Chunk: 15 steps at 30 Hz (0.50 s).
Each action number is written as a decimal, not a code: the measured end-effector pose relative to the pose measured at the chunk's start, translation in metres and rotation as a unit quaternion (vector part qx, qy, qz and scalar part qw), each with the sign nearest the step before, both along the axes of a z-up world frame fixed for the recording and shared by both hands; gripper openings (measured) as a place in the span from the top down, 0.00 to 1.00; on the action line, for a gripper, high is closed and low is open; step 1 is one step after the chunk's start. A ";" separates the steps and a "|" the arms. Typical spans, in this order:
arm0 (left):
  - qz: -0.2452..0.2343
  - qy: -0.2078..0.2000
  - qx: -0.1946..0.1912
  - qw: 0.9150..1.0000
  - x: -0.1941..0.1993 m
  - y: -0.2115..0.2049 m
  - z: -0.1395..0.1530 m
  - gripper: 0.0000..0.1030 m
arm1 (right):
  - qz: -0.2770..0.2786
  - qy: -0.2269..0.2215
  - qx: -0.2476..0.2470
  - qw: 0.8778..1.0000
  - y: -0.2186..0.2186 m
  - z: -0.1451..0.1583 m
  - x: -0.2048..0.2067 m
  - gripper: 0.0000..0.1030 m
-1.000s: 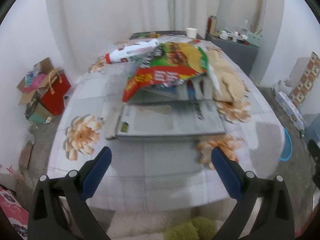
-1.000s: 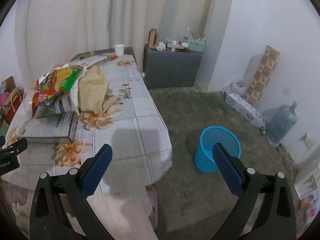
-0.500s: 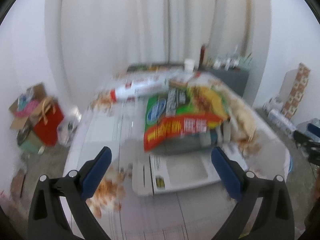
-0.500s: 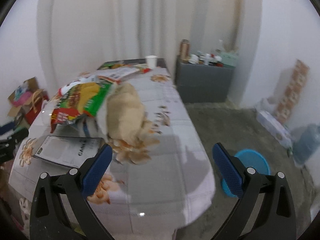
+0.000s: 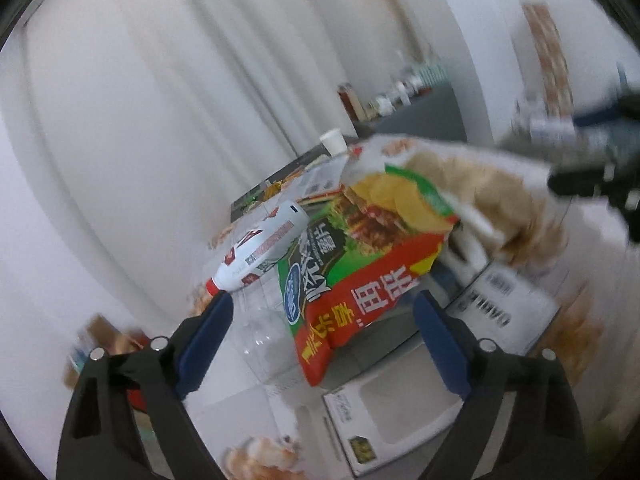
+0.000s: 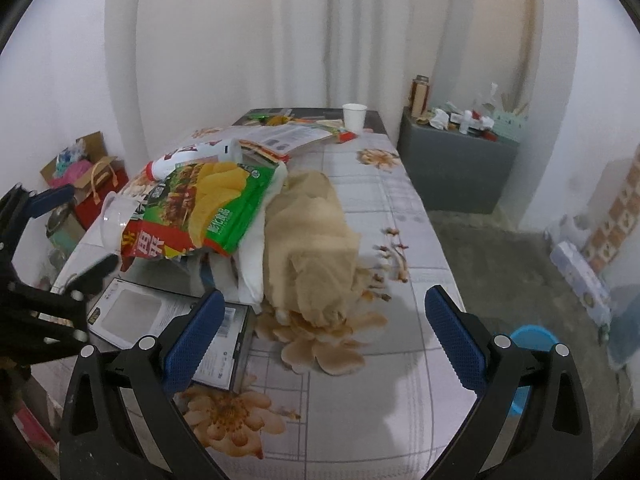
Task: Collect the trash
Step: 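Reach the left gripper to the chip bag and grasp it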
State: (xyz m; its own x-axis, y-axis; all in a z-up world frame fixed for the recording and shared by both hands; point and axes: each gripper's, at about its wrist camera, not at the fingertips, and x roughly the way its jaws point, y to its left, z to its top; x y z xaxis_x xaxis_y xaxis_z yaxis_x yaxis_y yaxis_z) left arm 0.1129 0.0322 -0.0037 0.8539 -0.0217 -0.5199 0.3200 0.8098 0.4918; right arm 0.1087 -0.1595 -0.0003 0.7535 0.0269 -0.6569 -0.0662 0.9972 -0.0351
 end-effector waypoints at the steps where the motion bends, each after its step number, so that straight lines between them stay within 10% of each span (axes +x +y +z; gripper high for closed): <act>1: -0.006 0.006 0.018 1.000 0.004 -0.004 -0.006 0.22 | 0.000 0.001 0.002 1.000 0.000 0.000 0.002 0.07; 15: -0.044 -0.025 0.208 0.977 0.033 -0.030 -0.060 0.34 | -0.004 0.018 0.016 1.000 -0.003 -0.009 0.021 0.07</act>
